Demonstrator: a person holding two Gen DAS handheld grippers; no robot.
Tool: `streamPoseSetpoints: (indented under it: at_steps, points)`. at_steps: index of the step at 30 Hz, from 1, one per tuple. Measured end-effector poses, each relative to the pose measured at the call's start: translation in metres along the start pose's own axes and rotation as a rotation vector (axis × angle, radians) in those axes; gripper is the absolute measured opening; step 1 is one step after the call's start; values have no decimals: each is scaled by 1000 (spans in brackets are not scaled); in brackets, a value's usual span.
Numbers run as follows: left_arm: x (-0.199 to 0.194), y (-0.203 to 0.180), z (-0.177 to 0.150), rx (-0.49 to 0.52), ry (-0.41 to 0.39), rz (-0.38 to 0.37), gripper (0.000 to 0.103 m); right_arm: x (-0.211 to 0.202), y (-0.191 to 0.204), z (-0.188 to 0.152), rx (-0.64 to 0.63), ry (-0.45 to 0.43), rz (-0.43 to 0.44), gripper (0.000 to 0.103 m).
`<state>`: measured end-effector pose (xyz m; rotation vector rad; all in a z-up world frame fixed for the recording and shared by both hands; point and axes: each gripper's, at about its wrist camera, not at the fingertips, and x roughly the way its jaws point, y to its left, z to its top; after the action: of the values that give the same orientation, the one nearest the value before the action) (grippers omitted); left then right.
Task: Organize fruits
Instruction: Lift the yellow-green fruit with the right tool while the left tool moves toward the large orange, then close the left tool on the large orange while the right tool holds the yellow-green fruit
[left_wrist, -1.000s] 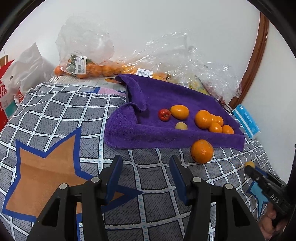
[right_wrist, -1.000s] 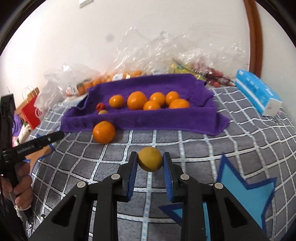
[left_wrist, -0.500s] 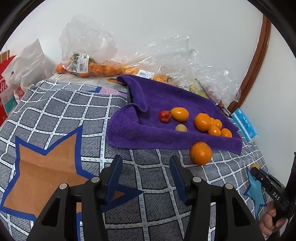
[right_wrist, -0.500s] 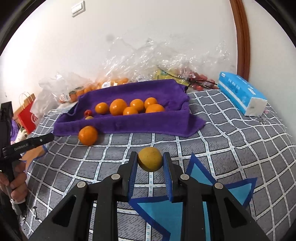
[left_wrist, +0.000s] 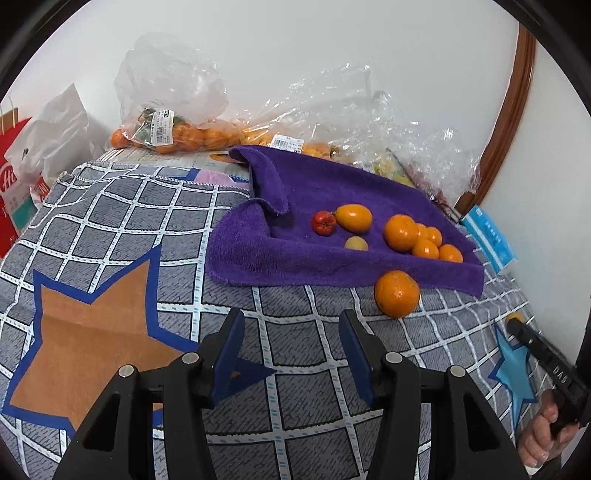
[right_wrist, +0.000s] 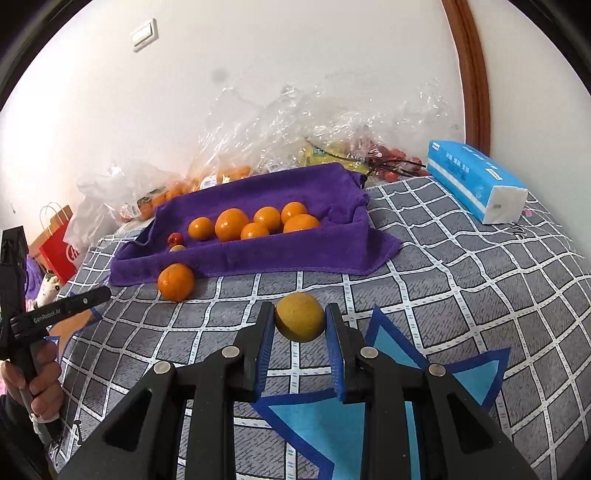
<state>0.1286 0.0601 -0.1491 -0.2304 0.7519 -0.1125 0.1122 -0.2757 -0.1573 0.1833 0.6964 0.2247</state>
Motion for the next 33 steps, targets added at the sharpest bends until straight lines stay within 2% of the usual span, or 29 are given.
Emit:
streamPoseSetpoints:
  at_steps: [4,7,9,16,23,28,30,32,33]
  points:
    - [0,-12,-4,34,36,10,51,-1,-2,0,14,-2,2,27]
    - [-2,-18,-5,12,63,-57,51,-1,-1,0,12,-1,-1,27]
    - [1,-25,-4,11,100,-75,51,-1,-1,0,12,-3,-2,28]
    - [18,-62,2,115,132,-50,51,-2,-9,-1,56,-7,17,28]
    - [49,-73,5,125,183,-6,51,-2,-13,-1,80,-3,36,28]
    - [47,-74,0,132,144,-6,51,1,-15,-1,96,6,54,28]
    - [48,-77,-1,150,141,1,53,2,-14,-1,91,8,59,28]
    - [50,-80,-1,168,154,-18,66,2,-14,-1,90,9,64,28]
    - [51,-82,0,178,161,-19,68,3,-14,-1,91,11,66,28]
